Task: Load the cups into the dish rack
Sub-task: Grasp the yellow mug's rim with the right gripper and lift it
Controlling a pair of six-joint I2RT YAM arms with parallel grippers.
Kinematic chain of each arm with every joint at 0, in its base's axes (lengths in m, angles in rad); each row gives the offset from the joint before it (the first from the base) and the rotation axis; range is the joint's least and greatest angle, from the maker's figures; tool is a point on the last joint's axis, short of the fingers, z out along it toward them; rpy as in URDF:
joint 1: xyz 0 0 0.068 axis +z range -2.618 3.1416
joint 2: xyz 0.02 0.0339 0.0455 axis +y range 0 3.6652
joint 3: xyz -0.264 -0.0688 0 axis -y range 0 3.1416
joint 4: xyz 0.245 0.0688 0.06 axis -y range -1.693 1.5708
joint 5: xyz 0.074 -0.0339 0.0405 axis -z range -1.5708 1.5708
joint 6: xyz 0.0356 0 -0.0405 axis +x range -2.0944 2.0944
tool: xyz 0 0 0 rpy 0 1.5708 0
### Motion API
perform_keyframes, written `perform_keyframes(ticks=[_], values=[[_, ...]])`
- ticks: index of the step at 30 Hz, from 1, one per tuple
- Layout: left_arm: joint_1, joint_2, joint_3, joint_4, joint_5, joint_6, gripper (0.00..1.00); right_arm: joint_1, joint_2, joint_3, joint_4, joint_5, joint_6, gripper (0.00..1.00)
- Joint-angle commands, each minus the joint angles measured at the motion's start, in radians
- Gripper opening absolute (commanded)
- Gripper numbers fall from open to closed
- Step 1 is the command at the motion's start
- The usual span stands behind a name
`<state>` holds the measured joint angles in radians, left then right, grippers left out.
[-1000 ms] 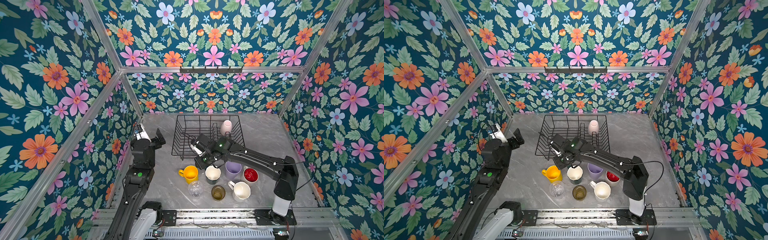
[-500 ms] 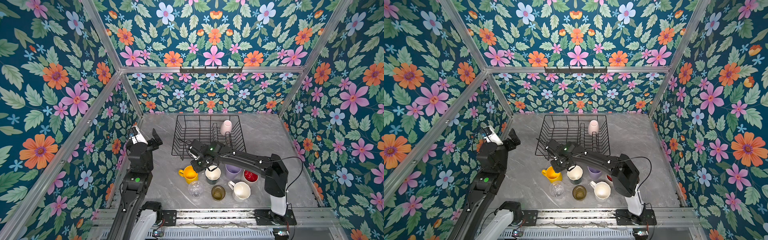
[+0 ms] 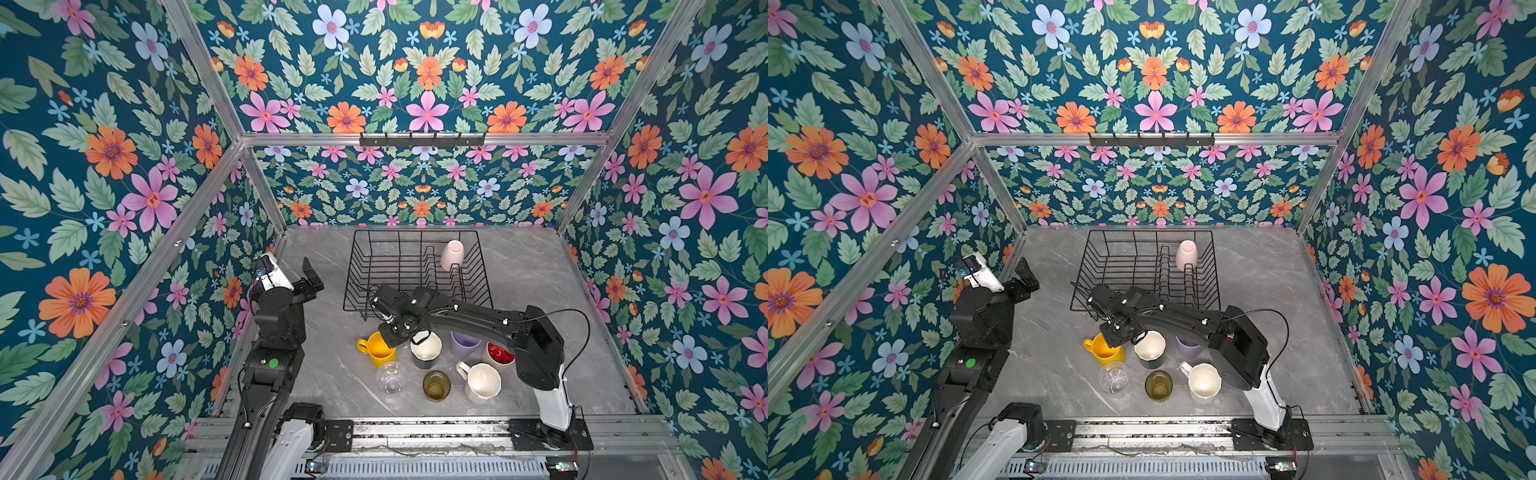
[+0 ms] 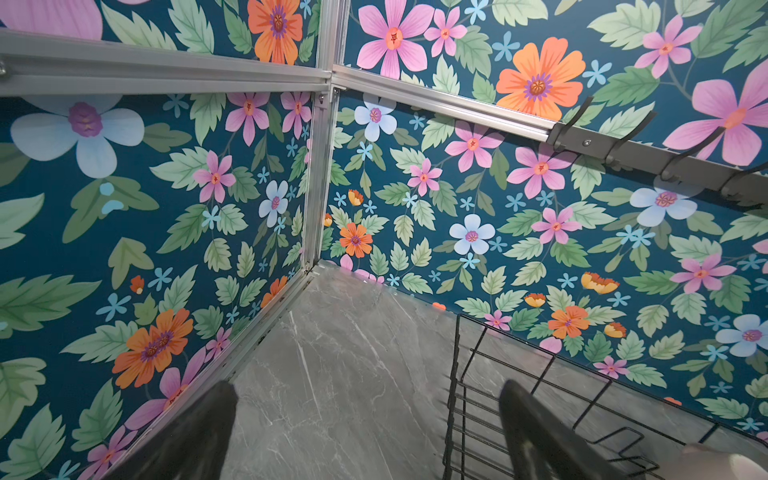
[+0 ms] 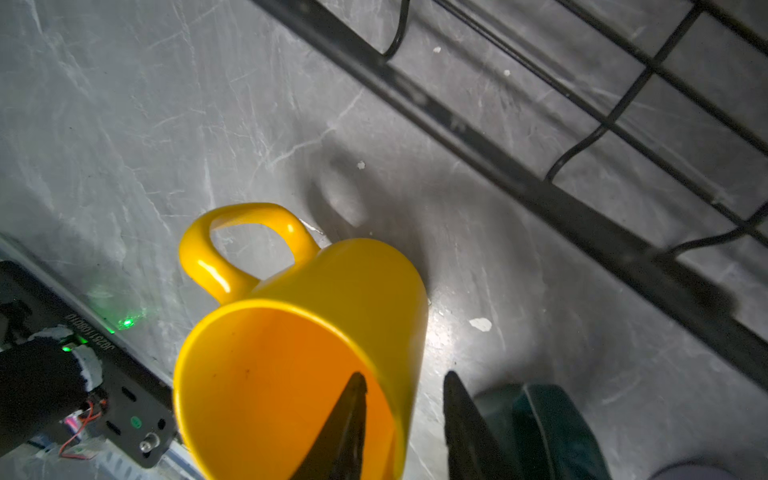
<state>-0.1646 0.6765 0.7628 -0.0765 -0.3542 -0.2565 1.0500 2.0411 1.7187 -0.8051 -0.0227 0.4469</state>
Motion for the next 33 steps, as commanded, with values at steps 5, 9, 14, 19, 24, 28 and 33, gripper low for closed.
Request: perform_keyframes(ticks=[5,9,14,19,24,28,33], values=[[0.000,-0.006,-0.006,0.009,-0.016,0.005,0.99,0.008,0.022,0.015,0.023,0.003,0.010,0.20],[0.000,-0.008,-0.009,0.015,-0.018,0.007,0.99,0.010,0.021,0.024,0.023,-0.005,0.009,0.12],[0.000,-0.015,-0.015,0.022,-0.028,0.007,0.99,0.009,0.011,0.030,0.024,-0.016,0.000,0.00],[0.000,-0.023,-0.017,0.027,-0.034,0.012,0.99,0.013,0.001,0.033,0.026,-0.039,-0.007,0.00],[0.000,-0.032,-0.017,0.036,-0.052,0.013,0.99,0.016,-0.051,0.048,0.028,-0.085,-0.022,0.00],[0.000,-0.049,-0.021,0.055,-0.059,0.012,0.99,0.016,-0.124,0.055,0.030,-0.124,-0.034,0.00],[0.000,-0.066,-0.023,0.077,-0.040,0.004,0.99,0.001,-0.204,0.040,0.033,-0.185,-0.034,0.00]])
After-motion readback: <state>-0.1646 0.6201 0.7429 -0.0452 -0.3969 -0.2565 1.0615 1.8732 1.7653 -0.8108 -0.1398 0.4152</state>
